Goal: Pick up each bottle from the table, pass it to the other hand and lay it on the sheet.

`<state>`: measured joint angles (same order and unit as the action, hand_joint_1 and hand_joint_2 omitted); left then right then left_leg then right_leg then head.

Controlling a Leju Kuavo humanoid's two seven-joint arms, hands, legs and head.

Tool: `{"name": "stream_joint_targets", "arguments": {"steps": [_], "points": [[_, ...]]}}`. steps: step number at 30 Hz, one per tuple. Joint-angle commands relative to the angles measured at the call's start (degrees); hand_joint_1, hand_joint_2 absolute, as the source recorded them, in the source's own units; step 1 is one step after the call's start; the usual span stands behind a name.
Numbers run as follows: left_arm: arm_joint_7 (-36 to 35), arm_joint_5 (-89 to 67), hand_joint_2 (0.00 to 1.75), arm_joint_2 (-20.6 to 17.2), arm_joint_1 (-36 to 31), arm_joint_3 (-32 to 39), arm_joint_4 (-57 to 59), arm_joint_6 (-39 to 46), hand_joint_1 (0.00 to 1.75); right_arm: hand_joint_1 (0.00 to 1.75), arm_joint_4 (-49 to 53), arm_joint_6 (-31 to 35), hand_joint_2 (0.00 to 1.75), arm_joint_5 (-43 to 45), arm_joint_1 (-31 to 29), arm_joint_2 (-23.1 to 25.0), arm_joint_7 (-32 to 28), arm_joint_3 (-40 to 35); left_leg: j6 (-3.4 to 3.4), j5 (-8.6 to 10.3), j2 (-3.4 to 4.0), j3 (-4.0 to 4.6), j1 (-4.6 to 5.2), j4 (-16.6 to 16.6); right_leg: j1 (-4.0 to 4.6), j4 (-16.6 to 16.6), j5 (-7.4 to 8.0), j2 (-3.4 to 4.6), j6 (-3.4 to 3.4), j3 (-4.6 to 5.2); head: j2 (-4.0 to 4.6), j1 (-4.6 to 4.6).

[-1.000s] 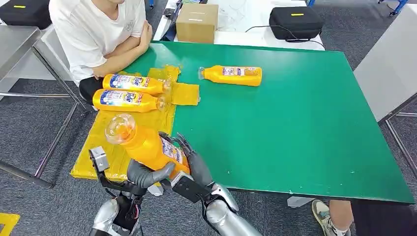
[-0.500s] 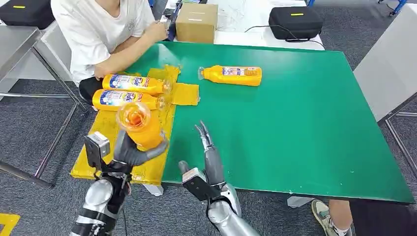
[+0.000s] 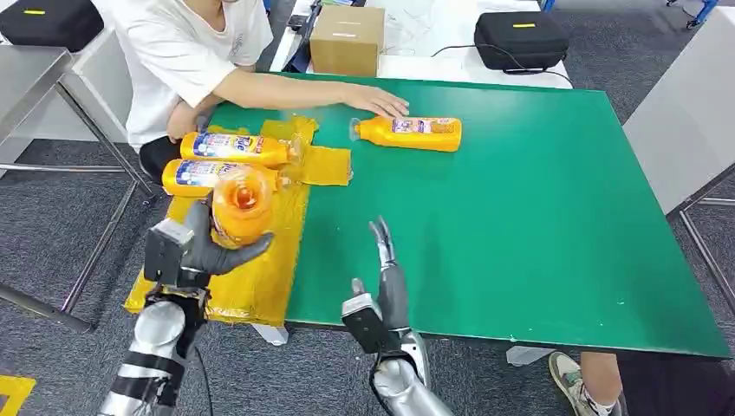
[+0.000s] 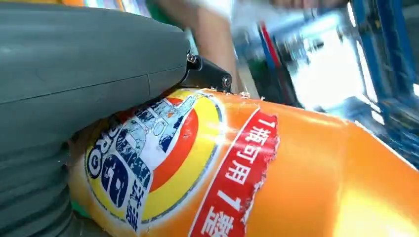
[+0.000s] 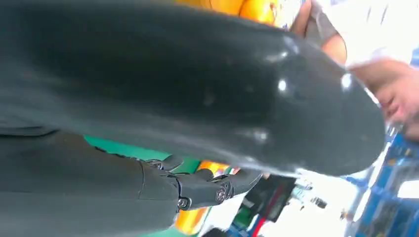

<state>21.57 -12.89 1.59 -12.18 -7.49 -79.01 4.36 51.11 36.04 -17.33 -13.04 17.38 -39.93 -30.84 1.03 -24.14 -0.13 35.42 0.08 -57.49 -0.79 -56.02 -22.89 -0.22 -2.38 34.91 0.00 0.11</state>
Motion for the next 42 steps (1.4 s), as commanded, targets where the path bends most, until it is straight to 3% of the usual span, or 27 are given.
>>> {"name": "stream_joint_targets", "arguments": {"steps": [1,5,9,15,20,21,22,24,35,39,40,42], "points": [[-8.19,-28.09,1.75,-5.56,-7.24,1.42,19.62,4.71,1.75,0.00,10.02,-4.14,0.00,4.29,6.45,-1.95,-0.07,-1.57,-0.12,-0.11,-0.05,-0.43,-0.08,0.09,0.08,0.05,-0.14,-0.06,0.14,-0.42,0.00,0.00],[-10.65,-40.53,1.75,-6.34,-9.14,-0.24,27.50,9.41,1.75,0.00,13.95,-7.73,0.00,4.14,9.33,-2.38,-0.07,-1.89,-0.08,-0.06,-0.12,-0.37,-0.05,0.12,0.04,0.06,-0.13,-0.15,0.07,-0.38,0.00,0.02],[-11.51,-40.98,1.75,-5.97,-11.50,2.20,32.98,9.36,1.75,0.00,16.24,-8.99,0.00,4.95,11.02,-2.97,-0.07,-2.83,-0.08,-0.04,-0.09,-0.24,-0.06,0.07,0.04,0.04,-0.11,-0.14,0.07,-0.25,0.00,0.02],[-13.75,-43.30,1.75,-5.55,-11.37,3.34,36.21,5.49,1.75,0.00,19.82,-8.89,0.00,6.06,14.11,-5.23,0.05,-4.38,-0.10,-0.07,-0.04,-0.26,-0.06,0.07,0.06,0.07,-0.12,-0.10,0.09,-0.28,0.00,0.00],[-11.67,-41.73,1.75,-3.83,-13.78,3.48,41.21,2.08,1.75,0.00,16.83,-10.52,0.00,6.80,12.93,-4.72,0.91,-4.00,-0.10,-0.04,-0.09,-0.24,-0.04,0.06,0.04,0.04,-0.09,-0.09,0.09,-0.26,0.00,0.00],[-11.26,-41.86,1.75,-3.58,-13.23,2.97,41.06,2.01,1.50,0.00,16.60,-11.13,0.00,7.06,13.04,-4.67,0.78,-4.45,-0.13,-0.09,-0.03,-0.39,-0.08,0.08,0.07,0.06,-0.12,-0.03,0.13,-0.40,0.00,0.00],[-11.74,-43.27,1.75,-3.85,-12.62,1.48,40.55,2.34,0.33,0.00,16.98,-11.00,0.00,7.05,13.24,-4.71,0.57,-4.72,-0.12,-0.05,-0.06,-0.39,0.00,0.14,0.00,0.05,-0.09,-0.02,0.10,-0.37,0.00,0.00],[-14.18,-47.25,1.75,-5.06,-12.87,-2.30,42.44,0.64,0.03,0.00,18.90,-10.26,0.00,7.15,14.09,-4.00,0.52,-4.34,-0.10,-0.04,-0.06,-0.38,-0.01,0.12,0.01,0.03,-0.08,-0.02,0.10,-0.34,0.00,0.00],[-12.77,-46.82,1.75,-6.05,-13.87,-4.95,48.83,-2.73,0.00,0.00,16.22,-9.53,0.00,6.85,13.21,-3.10,0.71,-1.73,-0.23,0.02,-0.02,-0.89,-0.01,0.18,-0.01,0.02,-0.16,0.08,0.09,-0.91,0.00,0.00],[-9.13,-40.96,1.75,-4.56,-9.14,-2.03,39.42,-1.13,0.00,0.00,17.04,-8.74,0.00,6.91,14.13,-3.35,0.31,-1.54,-0.24,-0.04,0.00,-1.10,0.01,0.20,-0.02,0.05,-0.17,0.11,0.09,-1.10,0.00,0.02],[-5.34,-31.05,1.75,-2.78,-5.04,2.13,30.19,-4.09,0.00,0.00,16.56,-7.60,0.00,6.61,14.42,-3.51,-0.07,-1.97,-0.26,-0.05,0.02,-1.15,-0.01,0.23,0.00,0.08,-0.18,0.13,0.12,-1.14,0.00,0.00],[-7.41,-30.11,1.75,-3.08,-3.23,1.27,25.49,-5.52,0.00,0.00,16.52,-6.98,0.00,6.66,14.61,-3.62,-0.07,-2.29,-0.22,-0.07,0.01,-1.11,0.02,0.18,-0.03,0.03,-0.20,0.10,0.06,-1.08,0.00,0.00]]}}
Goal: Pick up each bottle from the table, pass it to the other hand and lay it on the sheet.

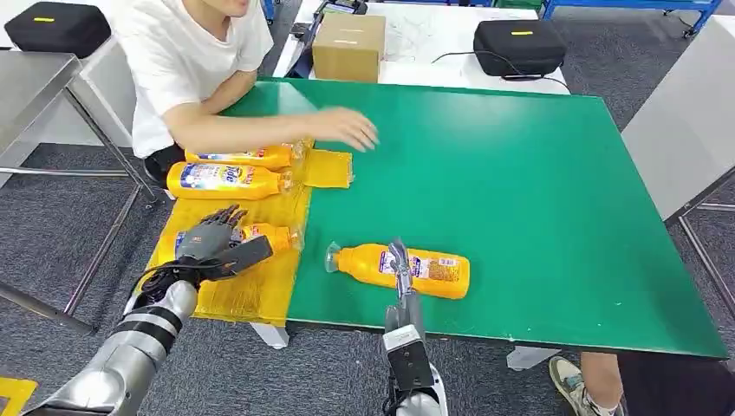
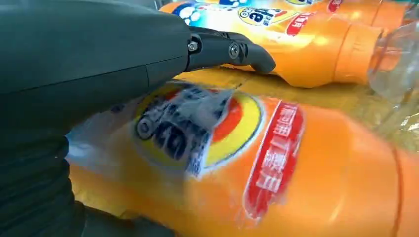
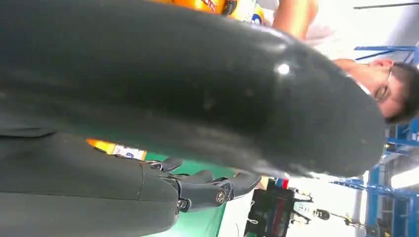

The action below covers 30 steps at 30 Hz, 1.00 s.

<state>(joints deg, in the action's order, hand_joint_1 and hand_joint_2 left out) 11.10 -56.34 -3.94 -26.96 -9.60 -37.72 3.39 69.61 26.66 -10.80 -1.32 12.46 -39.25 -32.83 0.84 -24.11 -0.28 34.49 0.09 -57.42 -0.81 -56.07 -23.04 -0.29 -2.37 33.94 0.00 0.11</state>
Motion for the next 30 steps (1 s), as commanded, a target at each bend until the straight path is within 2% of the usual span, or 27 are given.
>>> {"name": "stream_joint_targets", "arguments": {"steps": [1,4,8,12,14,21,23,24,25,26,27,28,29,30], "points": [[2.68,22.30,1.75,4.64,13.37,6.21,-20.61,-7.82,0.00,0.00,-2.36,3.35,0.00,0.09,2.82,1.20,-0.75,-0.67,-0.02,-0.06,0.09,-0.15,0.01,0.09,-0.01,0.06,-0.05,0.07,0.04,-0.10,0.00,0.00],[5.02,30.26,1.75,4.80,16.05,4.35,-27.63,-9.91,0.00,0.00,-2.91,3.66,0.00,-0.05,2.33,0.81,-0.75,-1.46,-0.02,-0.06,-0.04,-0.05,0.00,0.04,-0.01,0.05,-0.09,-0.01,0.01,-0.04,0.00,-0.02],[6.68,37.86,1.75,6.53,17.51,4.07,-34.99,-7.82,0.00,0.00,-2.85,4.61,0.00,-1.60,1.77,0.40,-0.75,-1.36,-0.03,-0.17,0.07,0.00,-0.05,-0.01,0.05,0.05,-0.13,0.08,0.04,-0.02,0.00,0.00],[8.80,43.12,1.75,8.00,16.84,5.00,-37.94,-4.53,0.00,0.00,-1.98,4.35,0.00,-2.68,1.04,0.17,-0.75,-0.60,-0.01,-0.11,-0.06,0.45,-0.07,-0.09,0.07,0.02,-0.11,-0.08,0.04,0.41,0.00,0.02],[10.37,46.51,1.75,8.98,16.92,6.34,-40.07,-2.29,0.00,0.00,-1.75,3.69,0.00,-3.82,0.75,0.10,-0.29,-0.48,-0.03,-0.17,0.00,0.38,-0.07,-0.08,0.07,-0.01,-0.16,-0.02,0.06,0.36,0.00,0.00],[12.85,50.21,1.75,8.76,17.61,7.39,-43.71,-0.22,0.00,0.00,-0.68,5.48,0.00,-7.99,-0.09,-0.89,0.04,1.28,-0.01,-0.14,0.09,0.49,-0.09,-0.05,0.10,0.02,-0.08,0.03,0.02,0.49,0.00,0.00],[14.42,49.83,1.75,9.05,17.54,7.64,-44.46,1.26,0.00,0.00,-1.50,11.33,0.00,-20.02,-1.90,-3.01,3.27,0.86,0.00,-0.16,0.06,0.44,-0.09,-0.04,0.09,0.02,-0.11,0.01,0.03,0.43,0.00,0.00],[14.42,49.83,1.75,9.08,17.49,7.61,-44.55,1.26,0.00,0.00,-1.44,11.33,0.00,-19.97,-2.09,-3.34,3.23,1.16,0.01,-0.13,0.09,0.51,-0.09,-0.05,0.09,0.04,-0.06,0.04,0.01,0.49,0.00,0.00],[14.73,50.79,1.75,9.21,17.82,7.69,-45.42,0.99,0.00,0.00,-3.80,12.35,1.75,-27.67,-3.54,-4.71,8.15,0.80,0.03,-0.08,0.09,0.59,-0.06,-0.03,0.05,0.03,-0.03,0.03,-0.01,0.58,0.00,0.00],[15.22,51.48,1.75,9.30,18.86,7.96,-47.38,1.05,0.00,0.00,-4.56,13.01,1.75,-33.90,-4.64,-6.21,12.38,1.21,0.01,-0.15,0.11,0.49,-0.08,-0.07,0.08,0.02,-0.09,0.05,0.02,0.47,0.00,-0.02],[15.21,51.53,1.75,9.27,19.41,7.96,-48.37,1.05,0.00,0.00,-4.82,12.78,1.75,-33.83,-4.90,-6.63,12.28,1.94,0.02,-0.10,0.09,0.52,-0.06,0.00,0.06,0.08,-0.04,0.04,0.01,0.50,0.00,-0.02],[15.74,52.47,1.75,9.57,20.37,8.30,-50.15,0.81,0.00,0.00,-6.47,12.83,1.75,-39.38,-5.97,-7.26,16.96,2.88,0.03,-0.08,0.07,0.58,-0.05,-0.01,0.05,0.08,-0.02,0.03,-0.01,0.54,0.00,0.00],[15.83,53.46,1.75,10.12,22.23,8.77,-53.15,0.69,0.00,0.00,-7.44,10.38,1.75,-43.86,-7.26,-8.72,21.58,4.22,0.02,-0.14,0.10,0.46,-0.07,-0.03,0.07,0.08,-0.06,0.06,0.01,0.42,0.00,-0.02],[15.63,53.80,1.75,10.31,23.38,8.78,-54.89,0.48,0.00,0.00,-7.40,9.59,1.75,-44.99,-7.69,-9.43,22.60,5.43,0.03,-0.11,0.20,0.50,-0.05,0.00,0.05,0.12,-0.01,0.15,-0.01,0.49,0.00,-0.02]]}}
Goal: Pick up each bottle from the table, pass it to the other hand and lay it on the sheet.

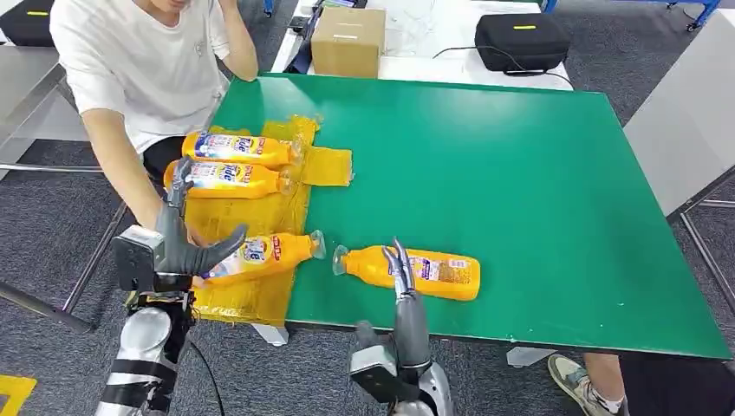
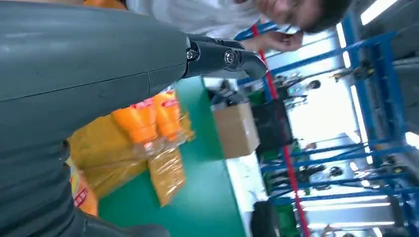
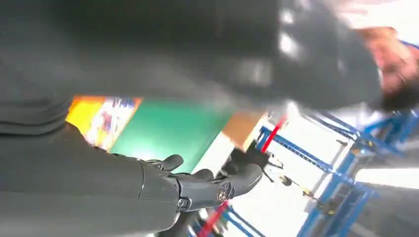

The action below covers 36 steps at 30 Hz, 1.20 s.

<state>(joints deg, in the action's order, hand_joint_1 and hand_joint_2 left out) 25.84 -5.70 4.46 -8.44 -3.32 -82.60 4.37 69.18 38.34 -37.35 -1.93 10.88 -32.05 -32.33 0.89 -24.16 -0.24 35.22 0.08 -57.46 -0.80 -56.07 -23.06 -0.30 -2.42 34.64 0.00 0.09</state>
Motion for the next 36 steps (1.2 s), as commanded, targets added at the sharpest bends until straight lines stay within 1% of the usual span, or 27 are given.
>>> {"name": "stream_joint_targets", "arguments": {"steps": [1,2,4,5,6,8,10,11,13,14,15,16,17,18,19,20,22,24,25,26,27,28,29,31,33,34,36], "points": [[0.74,3.24,1.75,2.16,5.58,2.46,-11.07,-0.58,0.00,0.00,-7.56,-3.62,1.75,-19.59,-7.58,-8.39,16.32,5.97,0.00,-0.06,0.12,-0.20,-0.01,0.05,0.02,0.12,0.01,0.11,0.02,-0.21,0.00,0.02],[0.69,3.32,1.75,2.49,6.60,2.33,-12.33,-0.71,0.00,0.00,-8.48,-4.61,1.75,-21.04,-8.38,-8.97,17.99,7.84,-0.01,-0.10,0.11,-0.25,-0.03,0.03,0.04,0.12,-0.02,0.11,0.04,-0.28,0.00,0.00],[0.64,3.18,1.75,2.75,7.25,2.04,-12.91,-0.63,0.00,0.00,-9.07,-4.90,1.75,-21.68,-9.20,-9.74,18.24,8.80,0.00,-0.04,0.04,-0.13,0.04,0.03,-0.02,0.09,0.01,0.04,0.00,-0.15,0.00,0.00],[0.39,3.08,1.75,2.97,7.37,1.98,-12.94,-0.36,0.00,0.00,-9.54,-5.35,1.75,-22.16,-9.39,-9.44,18.83,9.95,-0.02,-0.10,0.04,-0.26,0.01,0.03,0.01,0.11,-0.04,0.04,0.04,-0.29,0.00,0.02],[-0.83,2.76,1.75,3.46,7.57,1.83,-12.60,0.36,0.00,0.00,-10.72,-6.46,1.75,-22.83,-10.15,-9.62,20.27,11.42,-0.02,-0.07,0.01,-0.18,0.01,0.00,0.00,0.08,-0.03,0.02,0.03,-0.21,0.00,0.00],[-1.68,2.77,1.75,4.07,7.29,1.27,-11.34,1.00,0.00,0.00,-13.39,-8.26,1.75,-22.59,-11.85,-10.19,20.77,12.82,-0.03,-0.10,0.04,-0.23,0.01,-0.01,0.01,0.07,-0.05,0.04,0.05,-0.25,0.00,0.00],[-2.43,1.95,1.75,4.45,5.64,0.00,-8.50,3.13,0.00,0.00,-17.58,-9.59,1.75,-20.55,-14.17,-10.30,19.54,14.48,-0.01,-0.02,-0.07,-0.14,0.04,0.03,-0.02,0.08,0.00,-0.07,0.02,-0.18,0.00,0.00],[-2.24,2.73,1.75,4.36,5.09,-0.24,-7.73,3.20,0.00,0.00,-19.50,-11.83,1.75,-19.45,-15.46,-9.90,19.04,14.87,-0.03,-0.06,-0.11,-0.23,0.01,0.01,0.02,0.08,-0.04,-0.10,0.06,-0.30,0.00,0.00],[-2.22,2.76,1.75,3.99,4.66,-0.33,-7.28,3.20,0.00,0.00,-20.50,-12.48,1.75,-19.33,-16.43,-9.47,18.93,14.85,-0.01,-0.02,-0.02,-0.13,0.03,0.01,0.00,0.08,0.02,-0.02,0.03,-0.14,0.00,0.00],[-2.08,2.79,1.75,3.77,4.20,-0.24,-6.70,3.31,0.00,0.00,-22.24,-12.83,1.75,-19.46,-17.41,-8.95,18.85,14.62,-0.02,-0.05,0.01,-0.21,0.00,0.01,0.03,0.09,0.00,0.02,0.04,-0.23,0.00,0.00],[-2.21,3.73,1.75,3.87,3.62,0.24,-5.80,3.27,0.00,0.00,-25.78,-15.23,1.75,-19.12,-19.54,-8.03,19.20,14.29,-0.05,-0.10,0.06,-0.35,-0.03,0.02,0.06,0.11,-0.03,0.07,0.08,-0.36,0.00,0.00],[-2.21,3.80,1.75,3.84,3.39,0.29,-5.43,3.25,0.00,0.00,-26.33,-15.11,1.75,-19.04,-19.94,-7.73,19.29,14.28,-0.07,-0.15,0.12,-0.40,-0.05,-0.03,0.08,0.07,-0.06,0.12,0.11,-0.40,0.00,0.00],[-2.16,3.77,1.75,3.67,2.97,0.12,-4.71,3.04,0.00,0.00,-28.61,-17.61,1.75,-17.98,-21.29,-7.07,18.73,14.03,-0.02,-0.02,0.08,-0.15,0.02,0.01,0.01,0.05,0.04,0.08,0.03,-0.12,0.00,0.00],[-2.14,3.76,1.75,3.59,2.49,-0.09,-3.96,2.81,0.00,0.00,-29.98,-19.56,1.75,-16.09,-22.08,-6.67,17.64,14.38,-0.05,-0.08,0.13,-0.29,-0.02,0.01,0.05,0.06,0.00,0.12,0.08,-0.25,0.00,0.00],[-2.12,3.73,1.75,3.63,2.12,-0.22,-3.37,2.78,0.00,0.00,-30.63,-19.66,1.75,-15.71,-22.50,-6.59,17.27,14.38,-0.07,-0.12,0.13,-0.33,-0.03,-0.02,0.05,0.03,-0.04,0.12,0.10,-0.30,0.00,0.00],[-2.13,3.71,1.75,3.82,1.46,-0.57,-2.33,2.78,0.00,0.00,-33.30,-20.64,1.75,-15.50,-23.86,-6.54,17.39,13.65,-0.03,-0.04,0.08,-0.22,0.00,0.02,0.03,0.05,0.02,0.07,0.05,-0.20,0.00,0.00],[-2.05,3.63,1.75,3.95,1.26,-0.82,-1.93,2.80,0.00,0.00,-34.09,-20.76,1.75,-15.76,-24.19,-6.69,17.56,13.23,-0.01,-0.01,0.03,-0.15,0.01,0.02,0.01,0.05,0.03,0.01,0.02,-0.13,0.00,-0.02],[-1.94,3.26,1.75,3.51,1.24,-1.52,-1.35,2.79,0.00,0.00,-36.63,-22.58,1.75,-16.67,-25.55,-6.76,18.35,11.55,-0.05,-0.06,-0.01,-0.40,-0.04,0.06,0.07,0.12,-0.03,-0.03,0.08,-0.41,0.00,-0.02],[-1.89,3.16,1.75,3.46,1.21,-1.58,-1.33,2.81,0.00,0.00,-36.95,-22.67,1.75,-17.06,-25.78,-6.88,18.60,11.06,-0.04,-0.07,0.03,-0.37,-0.05,0.02,0.07,0.10,-0.02,0.00,0.07,-0.38,0.00,-0.02],[-1.84,3.05,1.75,3.49,1.15,-1.60,-1.24,2.85,0.00,0.00,-38.33,-24.17,1.75,-17.86,-26.89,-6.91,19.40,9.69,0.00,-0.01,0.04,-0.21,0.00,0.02,0.02,0.07,0.03,0.02,0.02,-0.19,0.00,0.00],[-1.83,2.97,1.75,3.47,1.06,-1.59,-1.21,2.87,0.00,0.00,-38.51,-24.53,1.75,-17.97,-27.30,-6.81,19.76,9.40,-0.03,-0.04,0.05,-0.33,-0.03,0.04,0.05,0.10,0.01,0.03,0.06,-0.32,0.00,0.00],[-1.83,2.99,1.75,3.48,0.98,-1.55,-1.19,2.87,0.00,0.00,-38.67,-24.70,1.75,-17.96,-27.53,-6.76,20.04,9.31,-0.01,-0.03,0.09,-0.27,-0.01,0.00,0.03,0.06,0.03,0.06,0.03,-0.24,0.00,0.00],[-1.84,2.72,1.75,3.43,0.83,-1.54,-1.11,2.97,0.00,0.00,-39.46,-25.61,1.75,-19.51,-28.35,-7.05,21.07,7.55,-0.04,-0.05,0.09,-0.36,-0.04,0.01,0.06,0.08,0.02,0.07,0.07,-0.33,0.00,0.00],[-2.24,2.35,1.75,3.29,0.79,-1.39,-0.92,2.99,0.00,0.00,-41.53,-29.47,1.75,-20.32,-30.12,-7.25,23.94,5.55,-0.06,-0.05,0.05,-0.41,-0.06,0.00,0.09,0.08,0.02,0.03,0.10,-0.38,0.00,0.00],[-2.93,1.92,1.75,3.20,0.93,-1.05,-0.79,2.86,0.00,0.00,-44.88,-34.53,1.75,-23.25,-32.52,-7.54,28.80,1.64,-0.05,-0.02,0.13,-0.46,-0.03,0.03,0.05,0.08,0.09,0.07,0.15,-0.36,0.00,0.02],[-3.10,1.87,1.75,3.16,0.96,-0.94,-0.72,2.65,0.00,0.00,-45.28,-35.05,1.75,-23.55,-32.91,-7.57,29.38,1.23,-0.02,0.00,0.19,-0.42,-0.01,0.01,0.03,0.07,0.15,0.09,0.16,-0.30,0.00,0.00],[-4.04,1.86,1.75,3.05,1.07,-0.35,-0.64,2.05,0.00,0.00,-47.42,-37.25,1.75,-26.75,-34.17,-7.41,33.95,-1.92,-0.04,-0.01,0.38,-0.59,-0.04,0.04,0.06,0.11,0.19,0.22,0.22,-0.41,0.00,0.00]]}}
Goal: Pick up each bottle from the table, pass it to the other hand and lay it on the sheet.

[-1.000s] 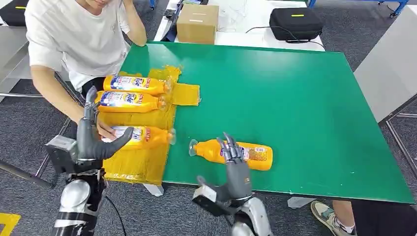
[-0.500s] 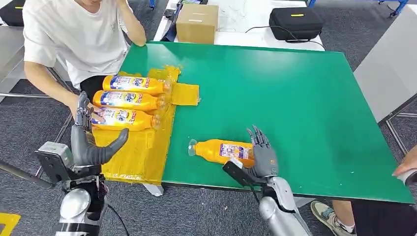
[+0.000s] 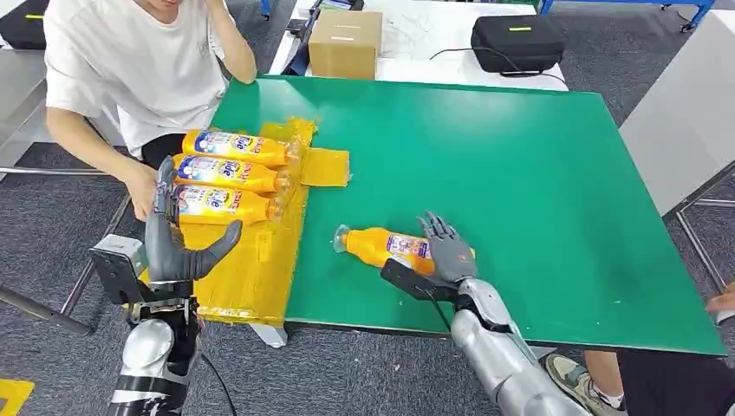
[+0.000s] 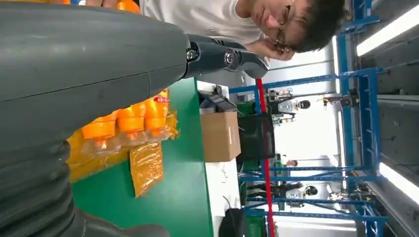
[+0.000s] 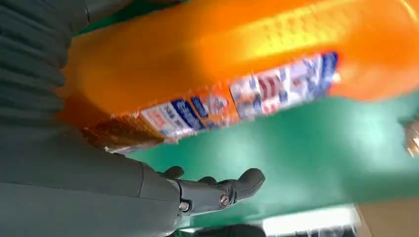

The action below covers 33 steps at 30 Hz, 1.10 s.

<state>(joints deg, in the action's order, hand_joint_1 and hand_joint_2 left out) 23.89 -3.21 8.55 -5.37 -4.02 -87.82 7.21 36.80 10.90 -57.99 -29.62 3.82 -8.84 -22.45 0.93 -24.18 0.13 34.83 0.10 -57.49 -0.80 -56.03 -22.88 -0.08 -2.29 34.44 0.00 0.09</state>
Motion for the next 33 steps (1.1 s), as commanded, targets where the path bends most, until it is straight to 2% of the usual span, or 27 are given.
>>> {"name": "stream_joint_targets", "arguments": {"steps": [1,4,6,7,8,15,20,22,23,24,26,28,29,30,32,33], "points": [[-2.18,-0.70,1.75,-1.12,-1.85,0.58,4.36,-0.84,0.00,0.00,-15.15,-10.03,1.75,-6.20,-6.48,-0.20,10.99,-11.94,-0.09,-0.03,0.06,-0.31,-0.05,0.06,0.06,0.08,0.03,0.07,0.08,-0.26,0.00,0.00],[-2.77,-1.10,1.75,-1.40,-2.16,1.24,4.40,-1.72,0.00,0.00,-15.14,-11.04,1.75,-8.09,-7.20,-0.56,13.13,-13.88,-0.11,-0.05,0.04,-0.63,-0.05,0.07,0.06,0.09,0.00,0.05,0.09,-0.53,0.00,0.02],[-3.76,-1.73,1.75,-1.79,-2.83,1.48,4.64,-2.23,0.00,1.15,-14.72,-11.30,1.75,-8.76,-7.97,-0.83,15.79,-14.08,-0.12,-0.02,0.01,-0.69,-0.07,0.08,0.08,0.11,0.02,0.03,0.12,-0.54,0.00,0.02],[-3.96,-1.78,1.75,-1.87,-3.15,1.57,4.72,-2.31,0.00,1.15,-14.53,-11.36,1.75,-8.76,-8.16,-1.03,15.77,-14.05,-0.16,0.04,-0.05,-0.61,-0.12,0.09,0.12,0.13,0.07,-0.02,0.17,-0.47,0.00,0.02],[-4.22,-2.20,1.75,-1.82,-3.41,1.71,4.92,-2.32,0.00,1.75,-14.26,-12.30,1.75,-9.28,-8.44,-1.32,16.35,-14.58,-0.12,0.02,-0.03,-0.68,-0.06,0.09,0.06,0.10,0.03,0.00,0.12,-0.57,0.00,0.00],[-4.00,-4.29,1.75,-2.00,-4.25,1.30,4.63,-3.36,0.00,1.75,-12.15,-17.28,1.75,-8.52,-8.50,-4.84,14.67,-16.03,0.00,0.14,-0.26,-0.57,-0.08,0.06,0.08,0.11,0.07,-0.17,0.10,-0.61,0.00,0.02],[-3.81,-4.48,1.75,-2.19,-3.35,0.99,4.08,-3.54,0.00,1.75,-10.34,-15.42,1.75,-5.59,-6.50,-5.94,11.89,-15.33,0.04,0.10,-0.30,-0.63,-0.03,0.07,0.03,0.14,0.01,-0.18,-0.01,-0.73,0.00,0.00],[-3.81,-4.52,1.75,-2.58,-2.99,0.51,4.05,-3.87,0.00,1.75,-8.82,-14.67,1.75,-1.91,-5.93,-6.59,7.80,-13.85,0.02,0.08,-0.31,-0.66,-0.06,0.10,0.07,0.19,0.00,-0.18,0.01,-0.79,0.00,0.00],[-3.81,-4.52,1.75,-2.56,-2.98,0.48,4.11,-3.87,0.00,1.75,-8.76,-14.70,1.75,-1.82,-6.03,-6.80,7.61,-13.83,0.05,0.07,-0.29,-0.64,-0.03,0.07,0.03,0.16,0.00,-0.16,-0.03,-0.77,0.00,0.00],[-3.88,-4.62,1.75,-3.05,-2.86,-0.18,4.55,-3.99,0.00,1.75,-6.65,-13.74,1.75,4.49,-4.14,-6.59,2.15,-9.90,0.01,0.07,-0.36,-0.65,-0.08,0.10,0.09,0.21,-0.01,-0.23,0.02,-0.80,0.00,0.00],[-3.73,-4.19,1.75,-3.41,-2.72,-1.00,5.26,-4.17,0.00,1.75,-5.01,-13.44,1.75,7.04,-2.41,-7.35,0.50,-9.80,0.06,0.07,-0.33,-0.65,-0.04,0.09,0.04,0.20,-0.01,-0.20,-0.04,-0.79,0.00,0.00],[-3.60,-2.75,1.75,-3.50,-2.37,-1.70,5.65,-4.84,0.00,1.75,-1.24,-12.36,1.75,15.92,0.67,-6.67,-5.07,-4.67,0.04,0.08,-0.37,-0.67,-0.05,0.15,0.06,0.26,0.00,-0.24,-0.01,-0.81,0.00,-0.02],[-3.58,-2.39,1.75,-3.39,-2.10,-2.04,5.80,-4.91,0.00,1.75,0.35,-11.81,1.75,16.99,1.57,-6.77,-5.34,-4.47,0.04,0.04,-0.30,-0.69,-0.06,0.11,0.07,0.24,-0.02,-0.18,-0.03,-0.82,0.00,0.00],[-4.93,-0.76,1.75,-3.11,-0.96,-2.51,5.43,-6.18,0.00,1.75,5.36,-7.48,1.75,19.76,4.27,-6.15,-7.63,-2.33,0.01,0.06,-0.37,-0.70,-0.11,0.17,0.12,0.32,0.00,-0.25,0.01,-0.87,0.00,0.04],[-5.19,-0.38,1.75,-2.73,0.80,-3.37,4.74,-6.60,0.00,1.75,11.14,-6.05,1.75,20.90,7.06,-5.41,-7.31,-1.39,-0.01,-0.02,-0.12,-0.74,-0.09,0.18,0.10,0.31,0.02,-0.02,0.02,-0.81,0.00,0.04],[-5.88,1.65,1.75,-2.13,3.01,-4.03,3.97,-8.39,0.00,1.75,18.21,-4.58,1.75,25.16,10.77,-3.80,-10.05,1.63,-0.03,-0.08,0.00,-0.76,-0.10,0.18,0.11,0.30,0.05,0.06,0.03,-0.81,0.00,0.02]]}}
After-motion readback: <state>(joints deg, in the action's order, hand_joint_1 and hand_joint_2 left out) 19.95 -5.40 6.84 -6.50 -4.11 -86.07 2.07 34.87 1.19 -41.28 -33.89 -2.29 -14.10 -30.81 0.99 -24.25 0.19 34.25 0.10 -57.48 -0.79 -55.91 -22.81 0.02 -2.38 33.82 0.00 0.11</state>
